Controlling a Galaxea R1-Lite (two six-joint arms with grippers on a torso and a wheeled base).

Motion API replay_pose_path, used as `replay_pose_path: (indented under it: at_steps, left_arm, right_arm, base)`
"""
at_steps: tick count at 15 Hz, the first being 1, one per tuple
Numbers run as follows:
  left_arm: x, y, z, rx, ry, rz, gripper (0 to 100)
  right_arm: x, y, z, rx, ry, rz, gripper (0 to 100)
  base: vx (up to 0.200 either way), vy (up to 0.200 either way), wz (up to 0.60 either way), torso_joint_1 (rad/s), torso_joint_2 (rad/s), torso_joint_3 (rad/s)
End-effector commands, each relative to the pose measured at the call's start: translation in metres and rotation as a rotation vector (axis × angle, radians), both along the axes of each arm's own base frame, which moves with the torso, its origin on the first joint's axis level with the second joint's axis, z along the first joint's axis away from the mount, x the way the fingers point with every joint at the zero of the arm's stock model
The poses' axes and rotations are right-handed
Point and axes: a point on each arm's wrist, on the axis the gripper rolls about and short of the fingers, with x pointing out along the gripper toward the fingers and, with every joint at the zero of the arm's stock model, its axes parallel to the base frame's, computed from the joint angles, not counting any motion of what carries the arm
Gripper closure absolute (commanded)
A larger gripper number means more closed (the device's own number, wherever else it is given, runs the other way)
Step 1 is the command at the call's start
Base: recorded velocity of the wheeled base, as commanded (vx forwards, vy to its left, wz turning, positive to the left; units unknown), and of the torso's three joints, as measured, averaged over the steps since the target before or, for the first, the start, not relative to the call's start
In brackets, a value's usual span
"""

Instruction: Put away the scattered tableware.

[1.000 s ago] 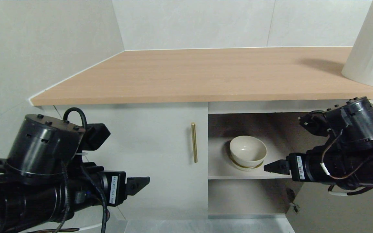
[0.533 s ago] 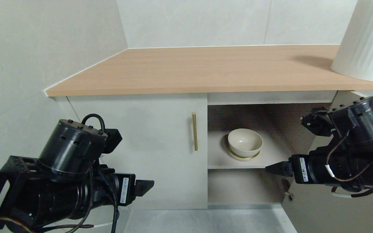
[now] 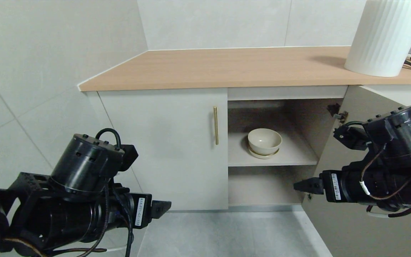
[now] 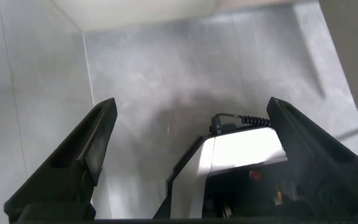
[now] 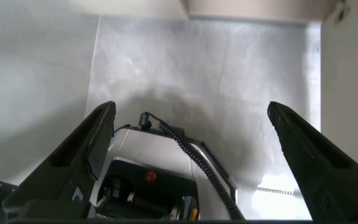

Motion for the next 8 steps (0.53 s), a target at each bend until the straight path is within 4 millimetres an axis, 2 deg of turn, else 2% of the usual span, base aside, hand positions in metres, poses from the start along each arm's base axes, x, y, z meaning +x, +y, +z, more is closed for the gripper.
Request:
replay_pose_path:
  at_steps: [1,8]
  left_arm:
    - [-0.0001,-0.0005,-0.0010,0.002,0.004,-0.001,0]
    - [-0.0009,-0.0003,-0.0006,0.002,0.002,-0.002,0]
  right_arm:
    - [0.0003,0.0003,-0.0007,-0.003,0.002,0.000,0]
    - [-0.0046,0.0014,0.0018,-0.013,-0.011,0.023,0]
  base:
    - [-0.200,0.000,0.00,0.002,0.00,0.002]
    - [0.000,0.000,0.00,0.000,0.00,0.000]
